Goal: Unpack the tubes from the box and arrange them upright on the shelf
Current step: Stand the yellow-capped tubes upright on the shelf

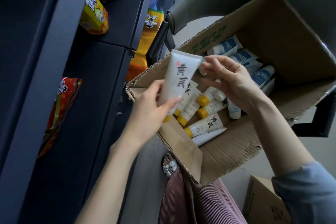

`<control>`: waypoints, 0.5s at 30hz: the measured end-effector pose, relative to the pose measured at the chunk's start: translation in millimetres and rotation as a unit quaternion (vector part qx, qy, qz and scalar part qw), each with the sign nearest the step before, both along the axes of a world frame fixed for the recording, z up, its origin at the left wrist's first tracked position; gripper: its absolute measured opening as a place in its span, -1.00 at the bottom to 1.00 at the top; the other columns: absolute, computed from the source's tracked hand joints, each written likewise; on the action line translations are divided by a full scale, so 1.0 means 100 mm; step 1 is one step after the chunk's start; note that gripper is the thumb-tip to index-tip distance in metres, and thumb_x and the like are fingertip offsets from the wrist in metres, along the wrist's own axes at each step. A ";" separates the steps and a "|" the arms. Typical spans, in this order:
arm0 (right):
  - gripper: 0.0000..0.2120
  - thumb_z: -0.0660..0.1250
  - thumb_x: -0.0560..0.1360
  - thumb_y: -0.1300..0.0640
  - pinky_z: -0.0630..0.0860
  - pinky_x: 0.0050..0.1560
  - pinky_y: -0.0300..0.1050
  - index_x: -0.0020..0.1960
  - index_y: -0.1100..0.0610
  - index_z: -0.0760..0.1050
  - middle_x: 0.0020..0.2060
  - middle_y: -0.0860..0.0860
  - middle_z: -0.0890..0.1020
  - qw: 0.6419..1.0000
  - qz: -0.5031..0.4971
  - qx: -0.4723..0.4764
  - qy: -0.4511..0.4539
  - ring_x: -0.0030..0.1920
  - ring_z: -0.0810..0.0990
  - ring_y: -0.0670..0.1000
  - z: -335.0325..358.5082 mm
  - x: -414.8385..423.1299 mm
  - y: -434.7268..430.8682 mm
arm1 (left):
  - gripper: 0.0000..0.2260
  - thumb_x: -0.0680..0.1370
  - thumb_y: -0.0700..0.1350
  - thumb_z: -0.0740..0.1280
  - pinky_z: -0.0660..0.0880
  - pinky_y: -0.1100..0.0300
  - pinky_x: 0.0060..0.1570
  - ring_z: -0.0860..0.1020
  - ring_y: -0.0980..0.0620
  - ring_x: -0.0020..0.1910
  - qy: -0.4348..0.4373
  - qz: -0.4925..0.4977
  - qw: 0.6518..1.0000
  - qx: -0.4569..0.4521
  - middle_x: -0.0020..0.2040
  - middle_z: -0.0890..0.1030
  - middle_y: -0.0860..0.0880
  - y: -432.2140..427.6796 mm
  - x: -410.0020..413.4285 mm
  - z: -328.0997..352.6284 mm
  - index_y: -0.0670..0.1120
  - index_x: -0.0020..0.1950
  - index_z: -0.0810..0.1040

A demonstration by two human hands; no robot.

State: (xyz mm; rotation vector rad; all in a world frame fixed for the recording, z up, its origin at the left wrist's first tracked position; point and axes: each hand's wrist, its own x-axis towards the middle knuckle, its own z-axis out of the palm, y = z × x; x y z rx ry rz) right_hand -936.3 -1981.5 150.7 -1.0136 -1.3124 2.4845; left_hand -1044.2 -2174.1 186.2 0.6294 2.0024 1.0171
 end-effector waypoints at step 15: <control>-0.33 0.42 0.45 0.16 0.26 0.41 0.03 0.43 0.21 0.16 0.36 0.14 0.37 0.913 -0.083 0.116 -0.382 0.38 0.34 0.13 -1.27 -0.33 -1.07 | -0.72 0.37 0.04 0.41 0.51 0.42 -0.18 0.62 0.23 -0.05 -0.051 0.140 0.987 0.057 -0.01 0.65 0.17 -0.07 -0.15 -0.01 0.06 0.06 0.53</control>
